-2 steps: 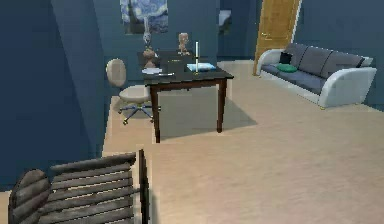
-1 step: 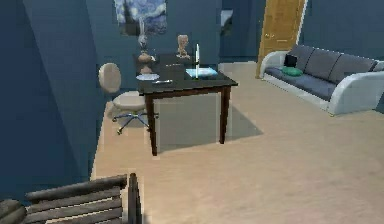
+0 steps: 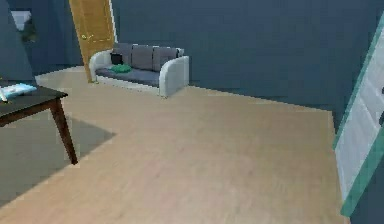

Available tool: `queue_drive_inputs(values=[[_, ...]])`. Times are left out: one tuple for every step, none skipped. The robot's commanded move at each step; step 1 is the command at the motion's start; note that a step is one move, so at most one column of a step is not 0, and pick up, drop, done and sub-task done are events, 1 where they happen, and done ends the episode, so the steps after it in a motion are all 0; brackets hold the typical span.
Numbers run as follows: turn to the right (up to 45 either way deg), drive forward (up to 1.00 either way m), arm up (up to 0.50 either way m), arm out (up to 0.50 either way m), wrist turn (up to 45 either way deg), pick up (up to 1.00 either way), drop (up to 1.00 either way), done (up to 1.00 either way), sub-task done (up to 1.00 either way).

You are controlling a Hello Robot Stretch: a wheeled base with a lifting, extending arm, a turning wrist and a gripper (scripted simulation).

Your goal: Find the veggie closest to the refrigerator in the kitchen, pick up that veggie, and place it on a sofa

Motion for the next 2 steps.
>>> queue_drive_inputs(values=[[36.0, 0.0, 0.0, 0.0, 0.0, 0.0, 0.0, 0.0, 0.0], [0.0, 0.1, 0.0, 0.0, 0.0, 0.0, 0.0, 0.0, 0.0]])
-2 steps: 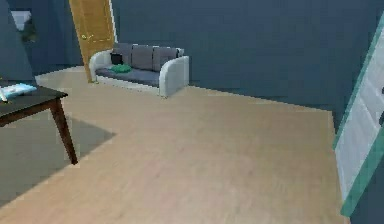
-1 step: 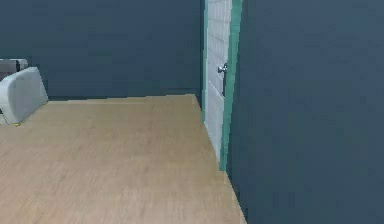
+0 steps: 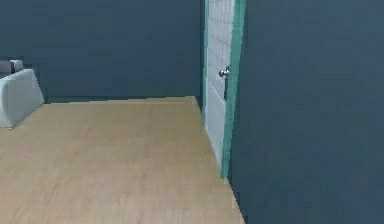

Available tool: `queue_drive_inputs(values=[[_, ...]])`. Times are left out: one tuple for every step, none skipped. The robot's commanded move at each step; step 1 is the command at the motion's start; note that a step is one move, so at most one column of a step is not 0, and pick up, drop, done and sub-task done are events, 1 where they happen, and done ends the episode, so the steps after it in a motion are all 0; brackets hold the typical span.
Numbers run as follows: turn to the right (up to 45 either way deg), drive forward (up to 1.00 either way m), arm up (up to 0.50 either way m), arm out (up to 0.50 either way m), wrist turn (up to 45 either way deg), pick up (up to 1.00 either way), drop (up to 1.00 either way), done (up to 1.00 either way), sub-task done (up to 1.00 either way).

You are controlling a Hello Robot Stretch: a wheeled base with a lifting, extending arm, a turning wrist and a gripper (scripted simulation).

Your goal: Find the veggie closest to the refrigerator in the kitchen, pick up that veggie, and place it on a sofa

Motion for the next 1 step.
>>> queue_drive_inputs(values=[[-45.0, 0.0, 0.0, 0.0, 0.0, 0.0, 0.0, 0.0, 0.0]])
